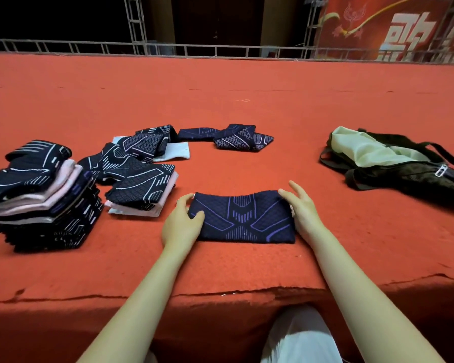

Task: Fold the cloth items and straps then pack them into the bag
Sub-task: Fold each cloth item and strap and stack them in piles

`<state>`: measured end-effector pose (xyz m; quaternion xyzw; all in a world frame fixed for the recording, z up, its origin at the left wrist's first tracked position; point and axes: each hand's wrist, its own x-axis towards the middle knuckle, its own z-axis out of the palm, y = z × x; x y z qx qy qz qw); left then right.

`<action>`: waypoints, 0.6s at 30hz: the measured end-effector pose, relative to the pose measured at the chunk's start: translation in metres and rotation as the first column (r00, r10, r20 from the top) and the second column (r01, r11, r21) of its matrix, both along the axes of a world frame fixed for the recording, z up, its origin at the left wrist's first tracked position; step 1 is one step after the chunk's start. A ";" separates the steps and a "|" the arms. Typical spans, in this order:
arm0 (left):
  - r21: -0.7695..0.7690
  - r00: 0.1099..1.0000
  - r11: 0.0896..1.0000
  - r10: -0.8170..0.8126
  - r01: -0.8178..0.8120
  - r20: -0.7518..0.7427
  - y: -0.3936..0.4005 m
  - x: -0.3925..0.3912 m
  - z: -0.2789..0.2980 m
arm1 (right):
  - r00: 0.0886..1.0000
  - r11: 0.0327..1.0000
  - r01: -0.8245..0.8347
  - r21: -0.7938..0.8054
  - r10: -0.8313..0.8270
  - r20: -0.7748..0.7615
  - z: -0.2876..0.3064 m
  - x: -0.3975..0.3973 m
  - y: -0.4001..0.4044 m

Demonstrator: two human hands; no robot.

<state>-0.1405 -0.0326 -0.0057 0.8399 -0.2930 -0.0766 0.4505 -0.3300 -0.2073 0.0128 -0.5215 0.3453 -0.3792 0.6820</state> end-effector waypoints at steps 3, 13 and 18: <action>-0.060 0.999 0.998 -0.008 0.010 0.038 0.004 -0.003 0.002 | 0.945 0.969 -0.109 -0.222 0.032 -0.326 -0.003 -0.008 0.005; -0.161 1.000 0.987 0.020 -0.017 0.021 0.009 -0.005 -0.004 | 0.894 0.885 -0.065 -0.461 -0.153 -0.420 -0.016 -0.006 0.024; -0.154 0.993 0.988 0.041 -0.023 0.115 0.008 -0.004 -0.006 | 0.991 0.978 0.117 -0.173 -0.127 -0.051 0.000 0.011 0.037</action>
